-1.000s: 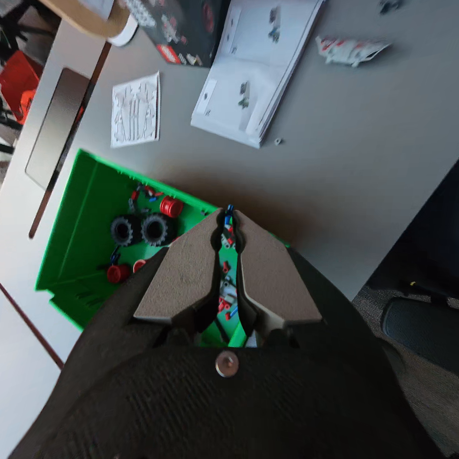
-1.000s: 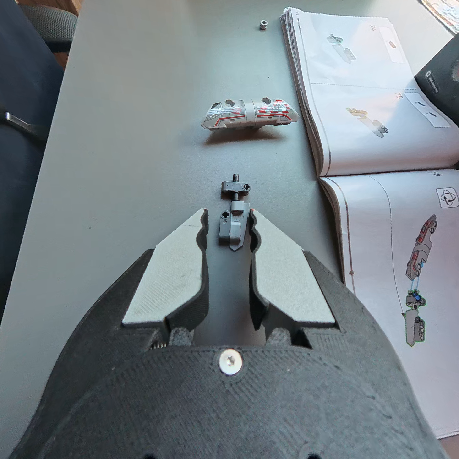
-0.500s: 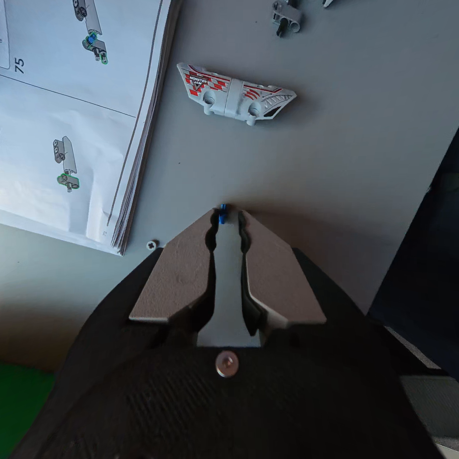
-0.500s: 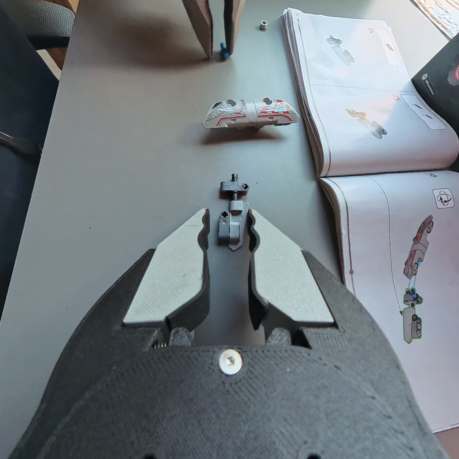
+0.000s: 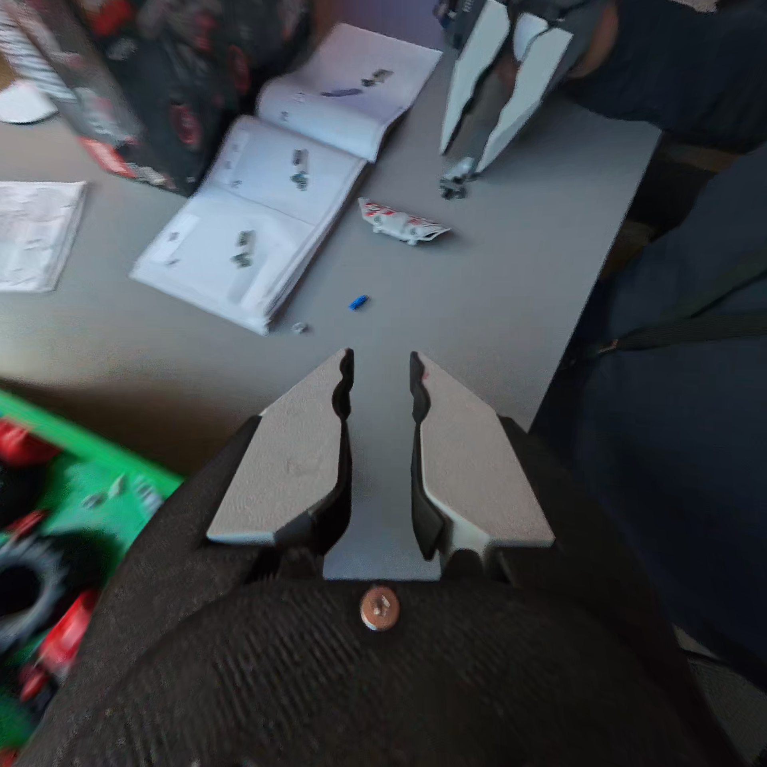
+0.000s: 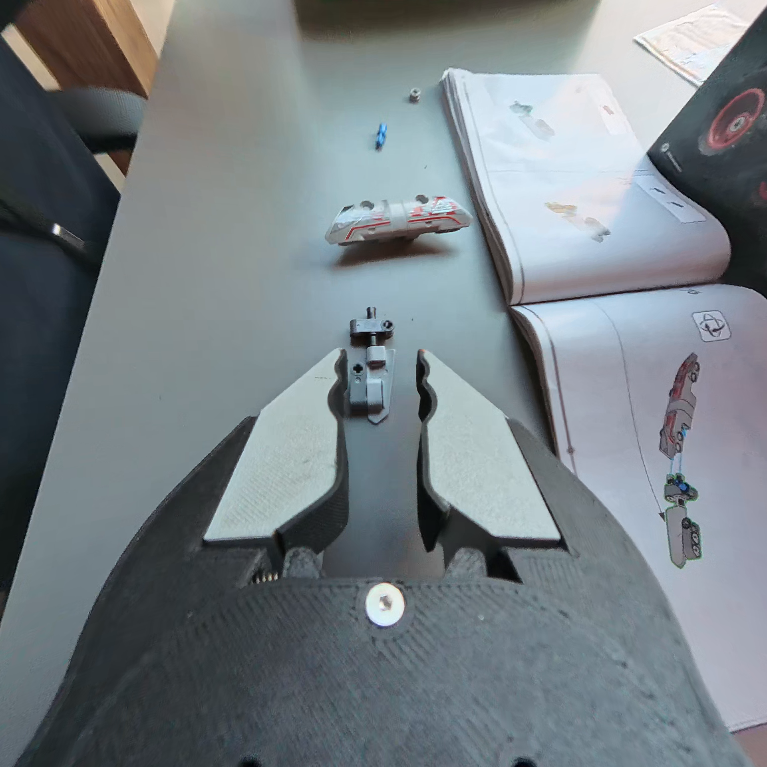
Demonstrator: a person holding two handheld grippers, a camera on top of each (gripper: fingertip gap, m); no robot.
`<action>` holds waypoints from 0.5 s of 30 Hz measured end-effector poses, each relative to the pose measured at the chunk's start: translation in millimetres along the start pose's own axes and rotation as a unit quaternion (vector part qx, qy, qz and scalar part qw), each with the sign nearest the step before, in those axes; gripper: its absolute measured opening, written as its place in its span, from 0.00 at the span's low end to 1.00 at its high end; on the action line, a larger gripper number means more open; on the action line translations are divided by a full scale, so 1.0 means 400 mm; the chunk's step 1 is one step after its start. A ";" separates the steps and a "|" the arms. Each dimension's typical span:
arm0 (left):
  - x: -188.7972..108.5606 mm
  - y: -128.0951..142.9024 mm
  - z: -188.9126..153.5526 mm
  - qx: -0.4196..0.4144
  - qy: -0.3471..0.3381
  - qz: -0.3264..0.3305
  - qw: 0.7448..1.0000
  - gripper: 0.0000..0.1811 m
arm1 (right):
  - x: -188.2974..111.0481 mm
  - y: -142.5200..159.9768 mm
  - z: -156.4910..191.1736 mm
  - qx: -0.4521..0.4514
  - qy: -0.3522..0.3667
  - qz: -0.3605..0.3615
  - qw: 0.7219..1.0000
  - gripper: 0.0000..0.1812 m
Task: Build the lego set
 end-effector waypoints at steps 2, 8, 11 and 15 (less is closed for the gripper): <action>-0.110 0.025 0.094 -0.012 -0.102 -0.011 0.995 0.11 | -0.012 -0.004 -0.007 0.010 -0.003 -0.023 1.000 0.17; -0.336 0.110 0.338 -0.099 -0.323 0.035 0.941 0.09 | -0.024 -0.003 -0.032 0.029 0.020 -0.034 0.999 0.17; -0.325 0.138 0.385 -0.101 -0.349 0.047 0.931 0.10 | -0.029 0.009 -0.045 0.035 0.049 -0.017 0.998 0.17; -0.268 0.138 0.392 -0.096 -0.316 0.023 0.944 0.06 | -0.036 0.010 -0.054 0.048 0.059 -0.030 0.997 0.18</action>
Point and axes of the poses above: each gripper's, where its closed fingertips meet, x out along the fingers, y out of its underside, z = x × y across the jaws, the point moved 7 cm from there along -x, back along the fingers, and after that the axes turned 13 degrees about -y, right-handed, at the moved point
